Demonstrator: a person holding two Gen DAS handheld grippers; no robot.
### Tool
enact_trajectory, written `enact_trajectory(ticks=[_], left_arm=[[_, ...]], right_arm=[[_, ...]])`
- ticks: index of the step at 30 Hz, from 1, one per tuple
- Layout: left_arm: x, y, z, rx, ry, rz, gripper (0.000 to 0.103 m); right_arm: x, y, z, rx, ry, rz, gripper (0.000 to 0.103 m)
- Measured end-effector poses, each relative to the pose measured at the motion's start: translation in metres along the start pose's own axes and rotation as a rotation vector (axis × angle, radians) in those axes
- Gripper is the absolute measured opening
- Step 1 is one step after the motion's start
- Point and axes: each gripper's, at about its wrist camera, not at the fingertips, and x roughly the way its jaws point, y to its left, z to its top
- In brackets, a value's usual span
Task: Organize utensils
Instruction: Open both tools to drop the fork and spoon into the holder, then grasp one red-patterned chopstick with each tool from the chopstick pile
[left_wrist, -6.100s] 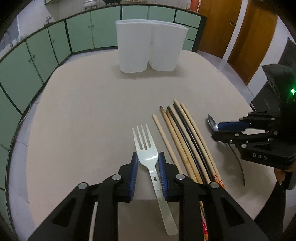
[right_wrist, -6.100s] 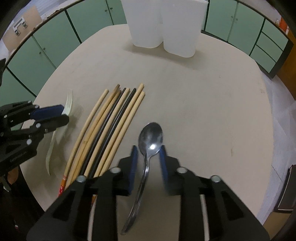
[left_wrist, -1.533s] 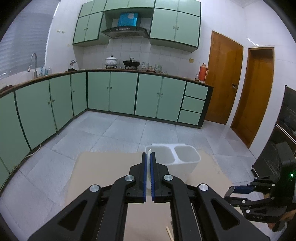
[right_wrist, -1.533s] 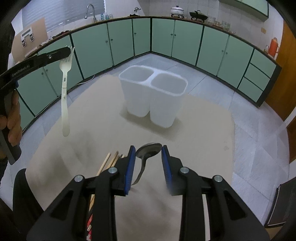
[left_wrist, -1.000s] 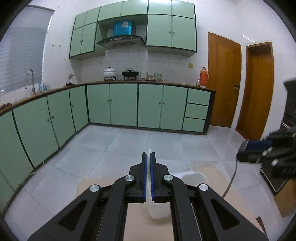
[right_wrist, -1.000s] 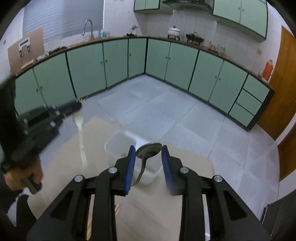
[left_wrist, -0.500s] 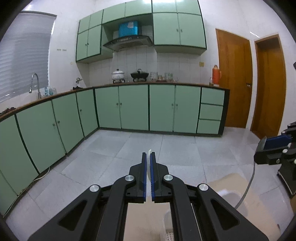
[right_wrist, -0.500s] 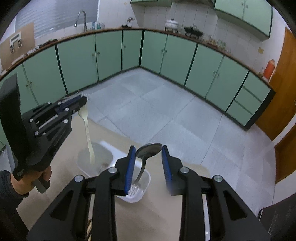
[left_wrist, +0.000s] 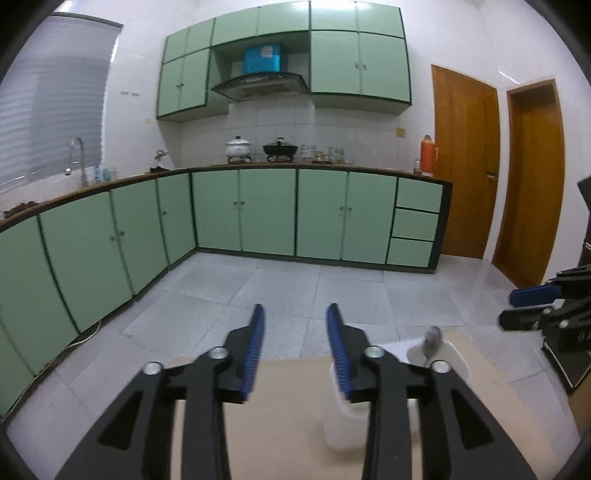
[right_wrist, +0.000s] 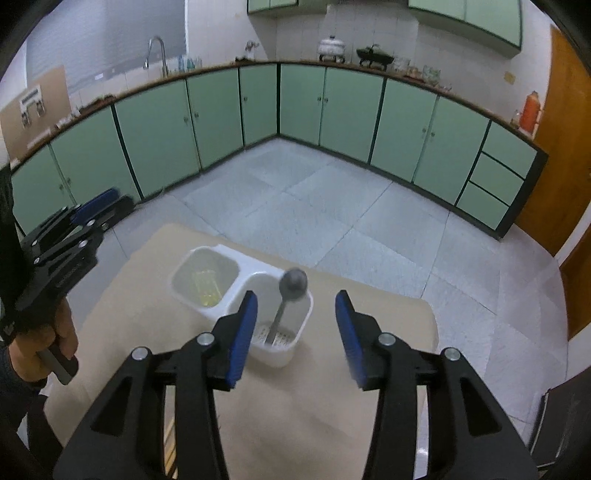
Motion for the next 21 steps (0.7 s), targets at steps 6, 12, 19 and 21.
enact_trajectory(ticks=[6,12,19,21], left_arm=[[-0.101,0.016,-0.039,-0.012,0.021,-0.004,0.063],[-0.181,0.003,-0.108,0.003,0.100,-0.044,0.069],[-0.236,-0.036,-0.185,0.058,0.187,-0.134,0.070],[-0.245,-0.046,-0.203,0.072,0.206,-0.145,0.070]], right_arm=[[-0.062,0.016,-0.079,0.021,-0.057,0.013,0.046],[-0.093,0.057,-0.189,0.011,-0.050,0.002,0.047],[-0.095,0.102,-0.287,0.071,0.003,0.049,0.047],[-0.088,0.113,-0.313,0.101,0.030,0.072,0.047]])
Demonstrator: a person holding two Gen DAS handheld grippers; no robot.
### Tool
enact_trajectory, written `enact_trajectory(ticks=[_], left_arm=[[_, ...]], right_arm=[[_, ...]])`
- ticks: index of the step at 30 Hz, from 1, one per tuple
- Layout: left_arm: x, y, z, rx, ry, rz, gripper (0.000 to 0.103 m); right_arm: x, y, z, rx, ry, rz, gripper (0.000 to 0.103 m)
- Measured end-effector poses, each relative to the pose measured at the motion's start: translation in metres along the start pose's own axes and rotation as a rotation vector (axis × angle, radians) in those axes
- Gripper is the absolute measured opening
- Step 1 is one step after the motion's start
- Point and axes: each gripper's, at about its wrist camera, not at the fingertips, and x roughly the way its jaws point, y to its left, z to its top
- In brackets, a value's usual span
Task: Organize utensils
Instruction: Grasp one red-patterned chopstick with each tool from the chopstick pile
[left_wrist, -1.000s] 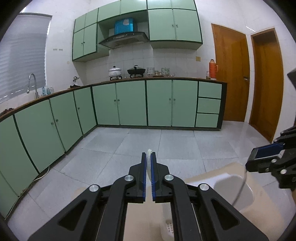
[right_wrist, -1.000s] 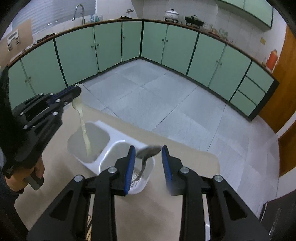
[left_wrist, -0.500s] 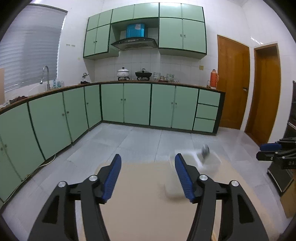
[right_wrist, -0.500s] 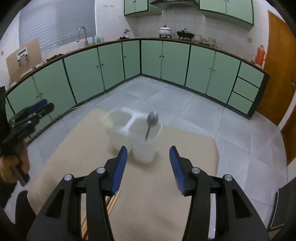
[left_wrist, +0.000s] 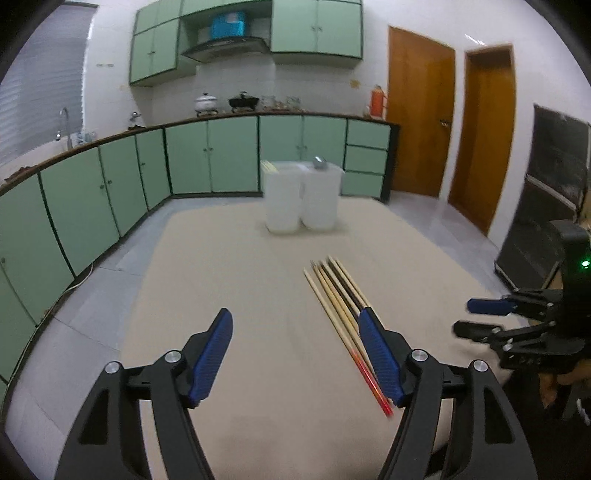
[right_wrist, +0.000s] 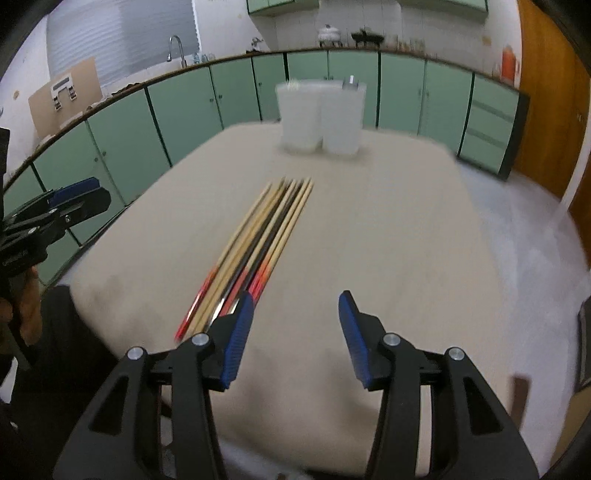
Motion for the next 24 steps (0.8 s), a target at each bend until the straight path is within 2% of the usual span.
enact_trajectory(ticks=[2,4,8,13,17,24], left_arm=[[-0.003,-0.007,-0.016,-0.012,0.023,-0.026,0.070],[-0.006,-0.013,-0.029,-0.004,0.026,-0.019,0.070],[-0.006,-0.013,-0.050,-0.023,0.047,-0.016,0.069],[0.000,-0.014,-0.066,-0.035,0.072,-0.023,0.069],[0.010,-0.017,-0.072,-0.060,0.103,-0.054,0.069],[0.029,-0.047,-0.083,0.010,0.164,-0.071,0.067]], right_arm=[[0.006,0.008,-0.017,0.006,0.013,0.016,0.047],[0.010,0.019,-0.029,-0.011,0.026,0.035,0.047],[0.020,0.039,-0.038,-0.077,0.032,0.035,0.046],[0.028,0.032,-0.033,-0.090,0.009,0.007,0.045],[0.025,0.007,-0.033,-0.043,0.003,-0.028,0.046],[0.022,-0.004,-0.038,-0.042,-0.012,-0.029,0.046]])
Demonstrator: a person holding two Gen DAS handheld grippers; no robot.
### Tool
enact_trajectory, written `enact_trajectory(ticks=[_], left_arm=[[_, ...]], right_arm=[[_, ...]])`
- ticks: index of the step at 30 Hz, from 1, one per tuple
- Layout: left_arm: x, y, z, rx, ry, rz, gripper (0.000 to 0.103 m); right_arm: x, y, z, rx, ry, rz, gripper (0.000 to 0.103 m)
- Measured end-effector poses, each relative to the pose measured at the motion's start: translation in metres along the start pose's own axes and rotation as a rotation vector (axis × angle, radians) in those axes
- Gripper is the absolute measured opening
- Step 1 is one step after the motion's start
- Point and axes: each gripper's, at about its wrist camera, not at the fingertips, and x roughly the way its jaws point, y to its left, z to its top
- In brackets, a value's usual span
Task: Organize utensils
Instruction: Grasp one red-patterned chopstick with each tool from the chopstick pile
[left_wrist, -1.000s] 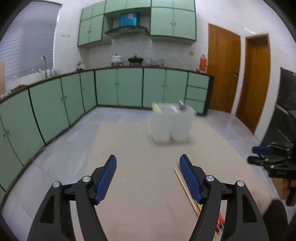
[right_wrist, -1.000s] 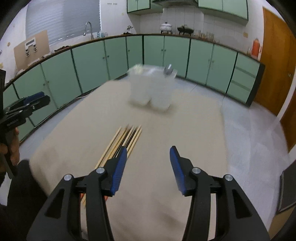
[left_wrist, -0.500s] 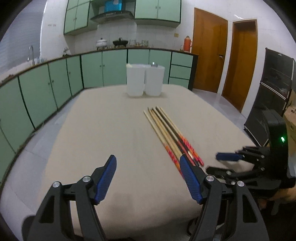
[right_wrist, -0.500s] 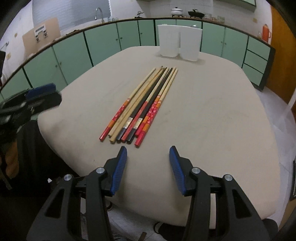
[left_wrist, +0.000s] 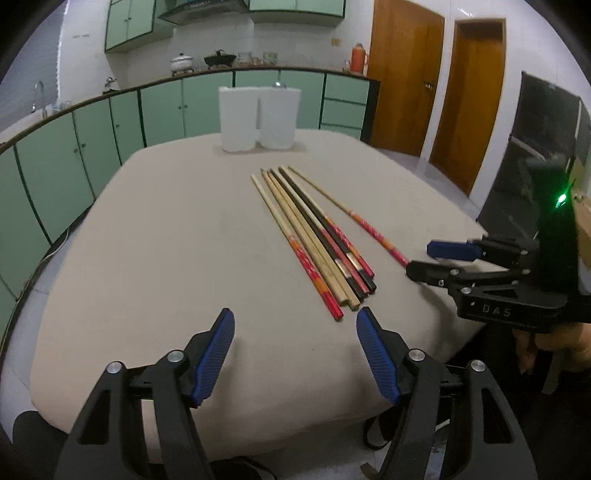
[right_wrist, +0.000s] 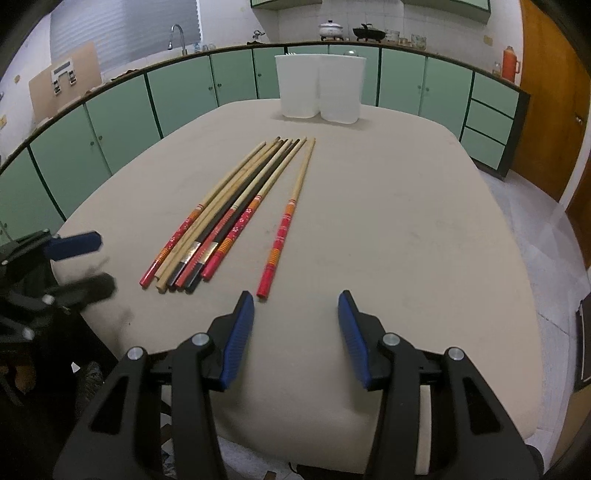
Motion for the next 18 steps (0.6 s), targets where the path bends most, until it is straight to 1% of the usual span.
enact_trajectory(ticks=[2,3,5,6,8,10,12,14,16,18], left_arm=[[0.005,-0.003,0.000,0.002,0.009,0.000,0.066],[0.010,-0.004,0.000,0.007,0.018,0.018,0.066],[0.018,-0.003,0.001,-0.001,0.040,0.018,0.064],[0.020,-0.004,0.002,0.003,0.038,0.030,0.063],[0.023,-0.006,0.003,0.012,0.036,0.050,0.061],[0.024,-0.003,0.005,-0.005,0.029,0.065,0.054],[0.025,0.003,0.008,-0.037,0.021,0.076,0.038],[0.024,0.010,0.010,-0.070,0.015,0.079,0.028],[0.024,0.014,0.011,-0.082,0.010,0.072,0.026],[0.026,0.011,0.012,-0.054,0.008,0.075,0.026]], right_arm=[[0.001,0.001,0.001,-0.002,-0.004,0.007,0.046],[0.002,0.001,0.002,-0.004,-0.005,0.006,0.046],[0.004,0.001,0.003,-0.007,-0.007,0.004,0.046],[0.006,0.001,0.004,-0.009,-0.008,0.002,0.046],[0.007,0.001,0.006,-0.012,-0.011,-0.003,0.043],[0.009,0.000,0.007,-0.012,-0.014,-0.007,0.042],[0.009,0.001,0.008,-0.013,-0.019,-0.014,0.039],[0.009,0.002,0.008,-0.016,-0.023,-0.021,0.036],[0.009,0.004,0.008,-0.019,-0.027,-0.031,0.036],[0.009,0.004,0.007,-0.006,-0.034,-0.039,0.036]])
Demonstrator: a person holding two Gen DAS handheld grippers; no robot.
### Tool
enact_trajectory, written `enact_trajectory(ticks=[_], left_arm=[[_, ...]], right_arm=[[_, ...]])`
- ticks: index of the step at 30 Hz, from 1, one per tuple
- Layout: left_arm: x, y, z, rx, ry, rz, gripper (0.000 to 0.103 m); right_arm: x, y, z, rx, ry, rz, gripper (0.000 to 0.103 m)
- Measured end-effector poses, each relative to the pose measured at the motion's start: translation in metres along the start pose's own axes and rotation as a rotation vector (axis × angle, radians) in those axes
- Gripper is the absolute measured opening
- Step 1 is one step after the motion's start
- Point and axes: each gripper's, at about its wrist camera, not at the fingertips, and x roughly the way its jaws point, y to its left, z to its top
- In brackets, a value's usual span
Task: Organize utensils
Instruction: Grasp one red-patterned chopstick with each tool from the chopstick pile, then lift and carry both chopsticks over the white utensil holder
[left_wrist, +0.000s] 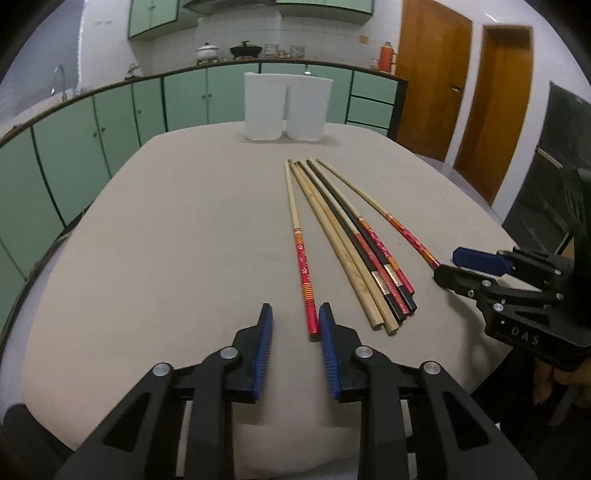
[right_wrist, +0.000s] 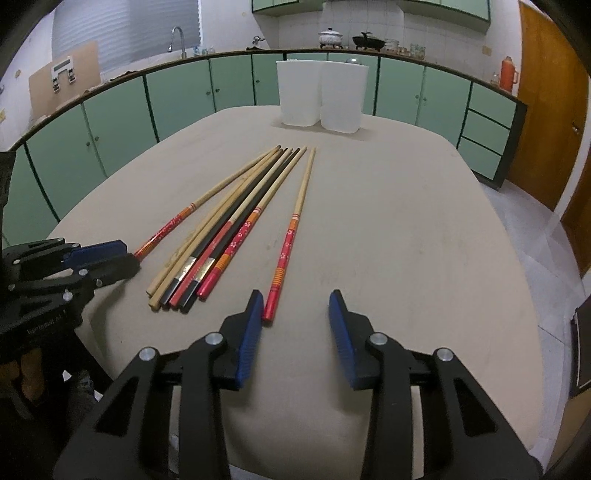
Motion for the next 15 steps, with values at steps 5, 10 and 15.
enact_trajectory(ticks=[5,10,15], left_arm=[[0.004,-0.004,0.001,0.026,-0.021,-0.008,0.009],[-0.003,0.011,0.006,-0.037,-0.048,0.078,0.005],[0.000,0.024,0.004,-0.097,-0.015,0.117,0.006]], right_arm=[[0.001,0.011,-0.002,-0.041,-0.029,-0.090,0.014],[0.003,0.005,-0.001,-0.015,-0.030,-0.138,0.008],[0.002,0.006,-0.003,-0.007,-0.029,-0.136,0.009]])
